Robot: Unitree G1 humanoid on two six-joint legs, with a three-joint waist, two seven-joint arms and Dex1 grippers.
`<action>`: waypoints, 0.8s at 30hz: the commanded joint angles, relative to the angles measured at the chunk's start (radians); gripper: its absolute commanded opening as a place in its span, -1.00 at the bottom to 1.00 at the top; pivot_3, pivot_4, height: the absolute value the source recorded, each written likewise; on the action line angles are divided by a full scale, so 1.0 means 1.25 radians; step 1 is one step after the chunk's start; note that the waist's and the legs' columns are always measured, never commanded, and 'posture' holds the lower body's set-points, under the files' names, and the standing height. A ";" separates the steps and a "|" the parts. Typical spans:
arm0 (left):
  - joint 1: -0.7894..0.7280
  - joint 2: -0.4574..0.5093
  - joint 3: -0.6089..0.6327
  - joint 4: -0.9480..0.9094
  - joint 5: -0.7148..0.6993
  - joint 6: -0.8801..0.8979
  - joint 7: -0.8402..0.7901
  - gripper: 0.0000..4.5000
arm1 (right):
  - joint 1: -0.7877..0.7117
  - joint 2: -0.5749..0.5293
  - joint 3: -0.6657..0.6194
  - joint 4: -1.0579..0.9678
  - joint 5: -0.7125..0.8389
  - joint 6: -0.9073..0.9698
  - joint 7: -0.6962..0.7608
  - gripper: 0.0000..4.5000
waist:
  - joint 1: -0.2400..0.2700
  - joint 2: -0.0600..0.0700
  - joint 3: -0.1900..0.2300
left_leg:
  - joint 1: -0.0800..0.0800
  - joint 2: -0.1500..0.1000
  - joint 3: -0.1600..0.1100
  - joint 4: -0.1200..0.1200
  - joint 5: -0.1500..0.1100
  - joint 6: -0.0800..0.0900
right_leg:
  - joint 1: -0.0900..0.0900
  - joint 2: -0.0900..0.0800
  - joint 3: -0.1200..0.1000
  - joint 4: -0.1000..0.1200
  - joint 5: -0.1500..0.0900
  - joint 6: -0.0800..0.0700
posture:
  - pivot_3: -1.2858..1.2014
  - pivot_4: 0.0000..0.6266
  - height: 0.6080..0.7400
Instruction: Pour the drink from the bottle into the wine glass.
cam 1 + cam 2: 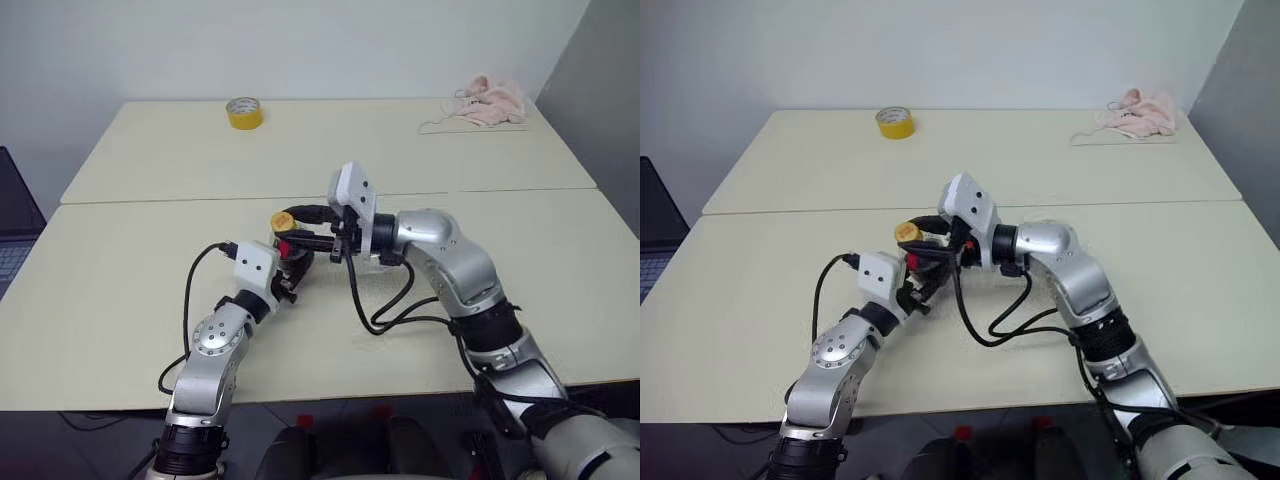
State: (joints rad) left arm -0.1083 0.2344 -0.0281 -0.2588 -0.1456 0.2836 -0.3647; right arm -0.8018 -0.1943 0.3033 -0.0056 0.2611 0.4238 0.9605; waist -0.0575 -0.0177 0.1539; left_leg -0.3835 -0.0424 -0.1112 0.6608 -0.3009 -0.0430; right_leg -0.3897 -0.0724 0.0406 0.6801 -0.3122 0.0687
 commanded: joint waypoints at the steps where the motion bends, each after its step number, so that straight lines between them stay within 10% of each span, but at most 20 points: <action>1: 0.001 0.007 0.028 -0.013 -0.019 0.020 0.008 -0.02 | -0.032 0.019 0.040 -0.019 0.056 -0.056 0.128 -0.44 | 0.000 0.000 0.000 | 0.000 0.000 0.000 0.000 0.000 0.000 | 0.000 0.000 0.000 0.000 0.000 0.000 | 0.03 -0.52 1.00; 10: 0.009 0.009 0.030 -0.026 -0.020 0.032 0.016 -0.02 | -0.024 0.053 0.023 -0.004 0.056 -0.043 0.105 -0.44 | 0.002 0.000 0.000 | 0.000 0.000 0.000 0.001 0.000 0.000 | 0.000 0.000 0.000 0.000 0.000 0.000 | 0.03 -0.52 1.00; 19: 0.015 -0.008 0.047 -0.037 -0.021 0.054 0.056 -0.02 | 0.044 0.088 -0.027 -0.083 0.050 0.007 -0.037 0.92 | 0.003 0.000 0.000 | 0.000 0.000 -0.001 0.001 0.000 0.000 | 0.000 0.000 0.000 0.000 0.000 0.000 | 0.03 -0.52 1.00; 24: 0.024 -0.016 0.052 -0.046 -0.020 0.077 0.079 -0.02 | 0.089 0.116 -0.047 -0.140 0.017 0.016 -0.176 0.98 | 0.007 0.000 0.000 | 0.000 0.000 0.000 0.001 0.000 0.000 | 0.000 -0.001 0.000 0.000 0.000 0.000 | 0.03 -0.52 1.00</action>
State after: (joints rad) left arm -0.0882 0.2125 0.0223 -0.2727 -0.1713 0.3732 -0.2820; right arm -0.6920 -0.0680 0.2712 -0.1274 0.2923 0.4504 0.8080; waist -0.0493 -0.0178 0.1538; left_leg -0.3835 -0.0427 -0.1118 0.6618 -0.3009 -0.0432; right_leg -0.3897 -0.0732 0.0406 0.6805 -0.3122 0.0687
